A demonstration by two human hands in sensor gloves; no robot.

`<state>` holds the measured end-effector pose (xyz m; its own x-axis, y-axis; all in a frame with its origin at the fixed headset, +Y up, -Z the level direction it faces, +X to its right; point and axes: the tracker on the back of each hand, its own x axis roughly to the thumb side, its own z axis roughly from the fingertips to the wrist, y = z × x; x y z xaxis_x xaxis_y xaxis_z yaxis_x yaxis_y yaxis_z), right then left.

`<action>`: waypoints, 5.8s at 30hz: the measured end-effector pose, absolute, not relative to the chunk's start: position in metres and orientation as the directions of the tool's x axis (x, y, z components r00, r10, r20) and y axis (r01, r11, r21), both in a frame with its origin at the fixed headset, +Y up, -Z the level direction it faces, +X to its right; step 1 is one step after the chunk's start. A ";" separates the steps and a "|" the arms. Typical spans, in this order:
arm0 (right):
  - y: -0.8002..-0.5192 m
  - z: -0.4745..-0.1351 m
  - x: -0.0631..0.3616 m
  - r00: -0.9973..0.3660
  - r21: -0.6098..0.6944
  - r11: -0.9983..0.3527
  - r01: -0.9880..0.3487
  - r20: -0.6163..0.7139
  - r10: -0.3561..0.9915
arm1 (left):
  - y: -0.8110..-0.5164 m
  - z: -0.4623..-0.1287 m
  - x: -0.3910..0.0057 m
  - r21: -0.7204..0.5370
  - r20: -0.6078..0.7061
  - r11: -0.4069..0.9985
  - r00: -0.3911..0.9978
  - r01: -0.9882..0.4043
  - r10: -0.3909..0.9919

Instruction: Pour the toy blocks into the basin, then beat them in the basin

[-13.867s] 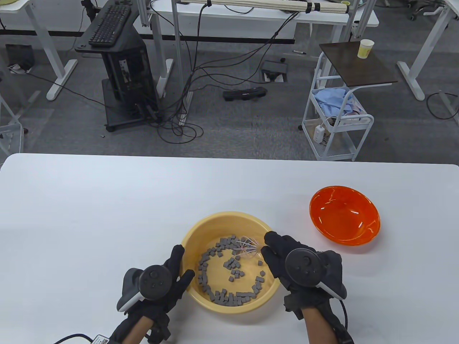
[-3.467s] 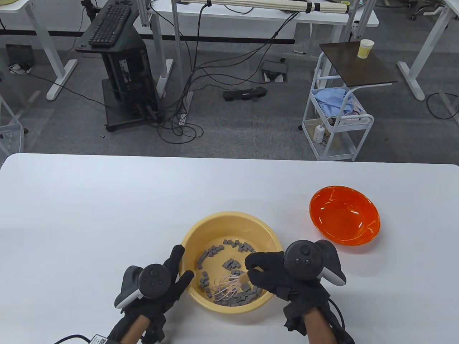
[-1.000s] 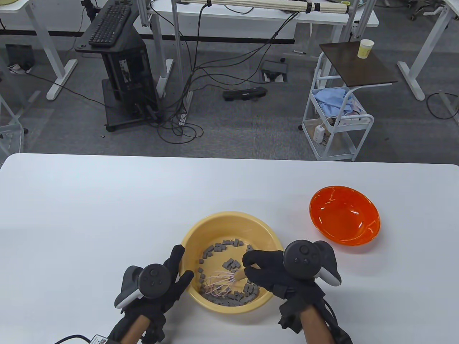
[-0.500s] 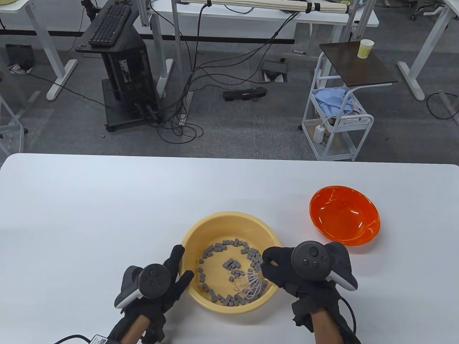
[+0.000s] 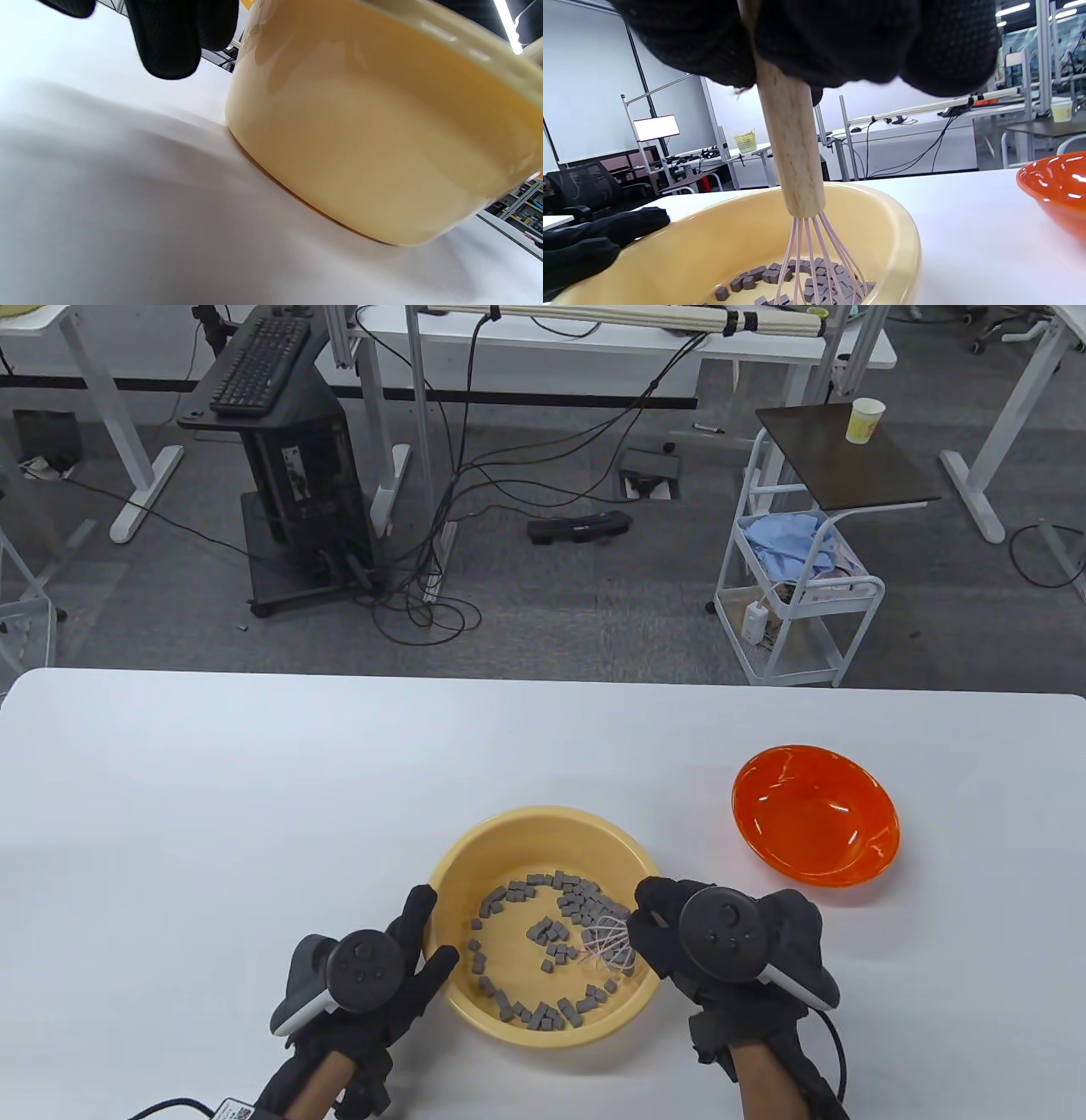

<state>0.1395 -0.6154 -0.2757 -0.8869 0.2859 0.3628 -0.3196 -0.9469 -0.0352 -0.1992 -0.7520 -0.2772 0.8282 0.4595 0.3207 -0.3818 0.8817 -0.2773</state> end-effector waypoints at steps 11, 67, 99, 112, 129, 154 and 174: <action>-0.635 -0.280 0.124 -0.904 -0.154 -0.945 -0.288 0.369 0.215 | -0.752 -0.278 -0.200 -0.257 0.323 0.877 0.819 -0.406 0.474; -0.676 -0.215 0.210 -0.882 0.113 -0.921 -0.374 0.264 0.390 | -0.737 -0.283 -0.228 -0.113 0.260 0.881 0.842 -0.459 0.473; -0.747 -0.211 0.291 -0.985 0.265 -0.956 -0.128 -0.142 0.093 | -0.730 -0.286 -0.267 -0.018 0.141 0.988 0.978 -0.155 0.156; -0.777 -0.224 0.301 -0.954 0.416 -0.909 0.030 -0.259 -0.150 | -0.728 -0.286 -0.265 -0.017 0.145 0.988 0.977 -0.155 0.156; -0.679 -0.205 0.292 -0.949 0.045 -0.980 -0.193 -0.264 0.174 | -0.726 -0.285 -0.267 -0.009 0.146 0.989 0.978 -0.150 0.150; -0.714 -0.271 0.218 -0.931 -0.164 -0.925 -0.342 0.197 0.308 | -0.726 -0.284 -0.262 0.027 0.236 0.962 0.937 -0.272 0.258; -0.717 -0.262 0.227 -0.923 -0.219 -0.902 -0.372 0.193 0.334 | -0.725 -0.282 -0.267 0.041 0.220 0.964 0.944 -0.262 0.247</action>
